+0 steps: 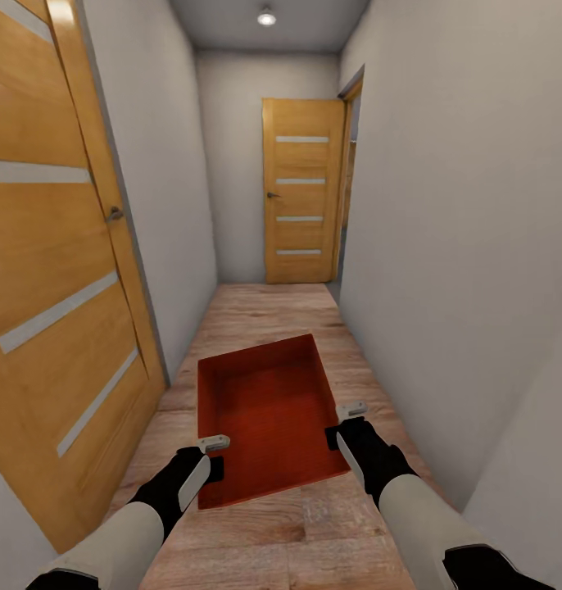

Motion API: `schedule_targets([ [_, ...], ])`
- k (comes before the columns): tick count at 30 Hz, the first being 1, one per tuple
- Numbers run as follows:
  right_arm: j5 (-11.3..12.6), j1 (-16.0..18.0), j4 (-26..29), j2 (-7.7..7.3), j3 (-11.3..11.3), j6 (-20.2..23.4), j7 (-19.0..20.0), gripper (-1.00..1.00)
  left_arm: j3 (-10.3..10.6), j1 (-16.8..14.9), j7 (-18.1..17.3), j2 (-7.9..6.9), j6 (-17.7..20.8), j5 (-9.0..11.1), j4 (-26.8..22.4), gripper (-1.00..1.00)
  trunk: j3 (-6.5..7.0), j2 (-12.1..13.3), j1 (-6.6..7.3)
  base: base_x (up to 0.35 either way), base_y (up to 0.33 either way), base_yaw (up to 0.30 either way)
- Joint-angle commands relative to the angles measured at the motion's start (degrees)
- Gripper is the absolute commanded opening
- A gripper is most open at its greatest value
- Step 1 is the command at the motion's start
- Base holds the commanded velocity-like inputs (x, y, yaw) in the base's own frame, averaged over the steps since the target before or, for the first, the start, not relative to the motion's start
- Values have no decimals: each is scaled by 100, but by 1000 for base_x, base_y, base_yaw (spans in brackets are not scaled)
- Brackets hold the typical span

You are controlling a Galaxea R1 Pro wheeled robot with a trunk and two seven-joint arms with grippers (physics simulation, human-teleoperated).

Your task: Move the two storage containers from the living room to the garage. In the garage, place one container on the floor and stack the other container on top of it (either order is fine).

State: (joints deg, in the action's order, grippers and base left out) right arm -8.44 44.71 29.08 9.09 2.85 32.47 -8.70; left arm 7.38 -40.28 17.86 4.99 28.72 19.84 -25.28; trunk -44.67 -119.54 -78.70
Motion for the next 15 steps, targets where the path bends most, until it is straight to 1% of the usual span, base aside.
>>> schedule_targets([
  [1, 438, 3, 98, -4, -30, -30, 175, -100, -63, 2, -2, -7, 2, 55, 6, -100, 0, 0, 0, 307, 0, 0],
  [15, 437, 5, 98, -4, -30, -30, 175, -100, -62, 2, -2, -7, 2, 55, 6, -100, 0, 0, 0, 308, 0, 0],
])
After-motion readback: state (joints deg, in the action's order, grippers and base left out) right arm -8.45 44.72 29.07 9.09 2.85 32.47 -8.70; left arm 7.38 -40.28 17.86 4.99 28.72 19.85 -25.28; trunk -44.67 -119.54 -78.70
